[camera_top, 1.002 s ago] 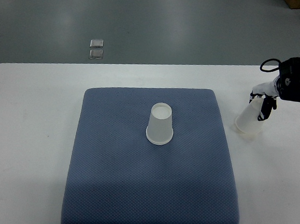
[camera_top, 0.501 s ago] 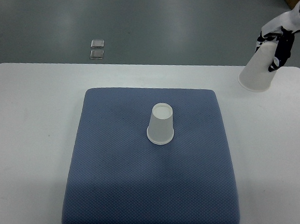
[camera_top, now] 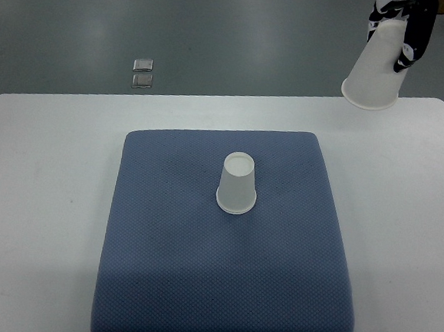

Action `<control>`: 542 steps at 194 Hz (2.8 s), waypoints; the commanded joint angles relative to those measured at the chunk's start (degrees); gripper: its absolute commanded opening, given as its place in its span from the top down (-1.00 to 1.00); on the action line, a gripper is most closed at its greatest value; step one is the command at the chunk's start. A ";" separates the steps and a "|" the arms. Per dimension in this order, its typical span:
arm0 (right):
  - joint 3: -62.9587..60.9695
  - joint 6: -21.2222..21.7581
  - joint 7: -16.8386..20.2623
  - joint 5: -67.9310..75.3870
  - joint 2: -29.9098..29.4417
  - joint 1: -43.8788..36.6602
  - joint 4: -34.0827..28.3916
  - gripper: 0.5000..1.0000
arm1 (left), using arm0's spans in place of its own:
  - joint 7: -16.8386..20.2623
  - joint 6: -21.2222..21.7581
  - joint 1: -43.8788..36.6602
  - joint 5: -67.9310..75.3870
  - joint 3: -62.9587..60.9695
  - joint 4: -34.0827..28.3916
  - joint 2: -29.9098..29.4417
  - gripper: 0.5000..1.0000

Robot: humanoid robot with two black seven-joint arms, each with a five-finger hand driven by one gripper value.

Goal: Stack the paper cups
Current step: 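Lift the cup with the right hand and carry it above the pad cup, then lower the held cup onto the upside-down cup on the pad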

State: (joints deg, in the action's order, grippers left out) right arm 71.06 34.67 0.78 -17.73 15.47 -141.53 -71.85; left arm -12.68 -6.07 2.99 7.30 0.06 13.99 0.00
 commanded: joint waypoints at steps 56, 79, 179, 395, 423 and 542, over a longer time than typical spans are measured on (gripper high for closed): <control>-8.83 -3.73 0.01 6.39 -12.57 3.55 2.50 0.79 | 0.02 0.01 0.00 0.00 0.03 -0.11 0.00 -1.00; -9.71 -5.49 0.01 8.23 -15.47 6.44 3.55 0.78 | -0.07 -0.08 0.00 0.00 0.03 -0.11 0.00 -1.00; -13.14 -8.66 0.98 8.32 -15.47 11.81 4.61 0.75 | -0.07 0.01 0.00 0.00 0.03 0.16 0.00 -1.00; -12.96 -11.82 2.91 9.99 -15.47 17.17 3.47 0.45 | -0.07 0.01 0.00 0.00 0.12 -0.37 0.00 -1.00; -12.96 -11.82 2.91 9.99 -15.47 17.43 3.47 0.28 | -0.07 0.01 0.00 0.00 0.12 -0.37 0.00 -1.00; -13.32 -12.43 2.91 12.80 -15.47 17.87 3.47 -0.13 | -0.07 0.01 0.00 0.00 0.12 -0.28 0.00 -1.00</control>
State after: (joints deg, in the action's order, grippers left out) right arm 57.87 22.32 3.70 -5.00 0.00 -123.63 -68.31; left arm -12.74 -6.06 2.99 7.29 0.18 13.66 0.00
